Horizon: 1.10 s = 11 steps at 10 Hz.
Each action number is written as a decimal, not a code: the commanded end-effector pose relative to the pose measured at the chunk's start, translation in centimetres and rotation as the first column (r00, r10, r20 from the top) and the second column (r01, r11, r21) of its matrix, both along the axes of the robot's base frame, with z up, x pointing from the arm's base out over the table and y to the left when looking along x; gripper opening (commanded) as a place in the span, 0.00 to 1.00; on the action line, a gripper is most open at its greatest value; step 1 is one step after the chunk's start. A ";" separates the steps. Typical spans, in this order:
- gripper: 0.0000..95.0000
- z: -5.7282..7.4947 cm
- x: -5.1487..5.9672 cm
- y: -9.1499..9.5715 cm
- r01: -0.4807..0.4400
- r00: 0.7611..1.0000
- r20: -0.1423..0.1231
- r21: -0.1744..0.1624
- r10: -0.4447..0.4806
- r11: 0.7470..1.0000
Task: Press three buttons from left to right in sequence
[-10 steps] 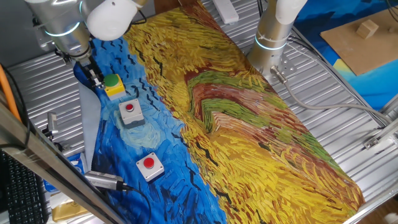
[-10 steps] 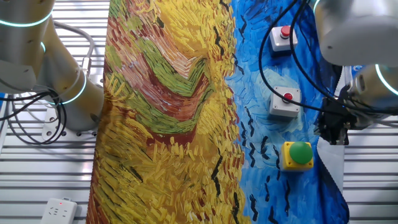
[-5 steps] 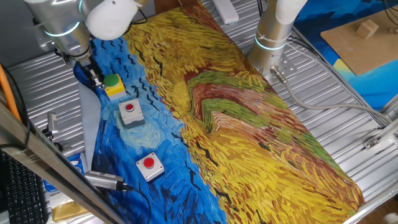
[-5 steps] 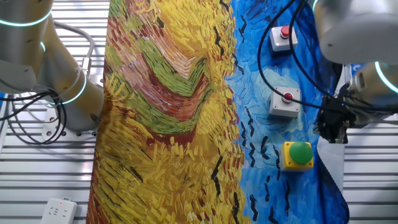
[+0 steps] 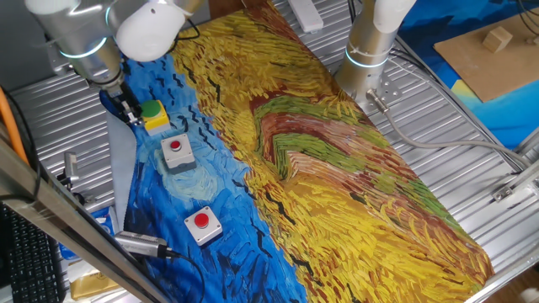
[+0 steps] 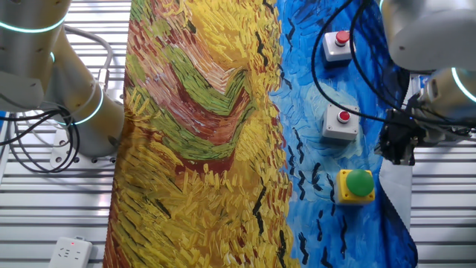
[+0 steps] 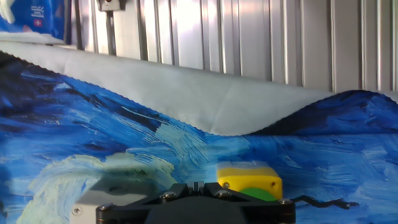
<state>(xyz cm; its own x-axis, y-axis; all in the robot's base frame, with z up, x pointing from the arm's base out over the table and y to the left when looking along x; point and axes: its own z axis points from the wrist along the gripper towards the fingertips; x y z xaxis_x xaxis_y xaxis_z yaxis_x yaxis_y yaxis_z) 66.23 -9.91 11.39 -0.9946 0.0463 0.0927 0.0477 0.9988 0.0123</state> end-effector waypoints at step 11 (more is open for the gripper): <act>0.00 -0.3 -4.2 4.8 0.062 0.998 0.035 -0.015 -0.061 0.998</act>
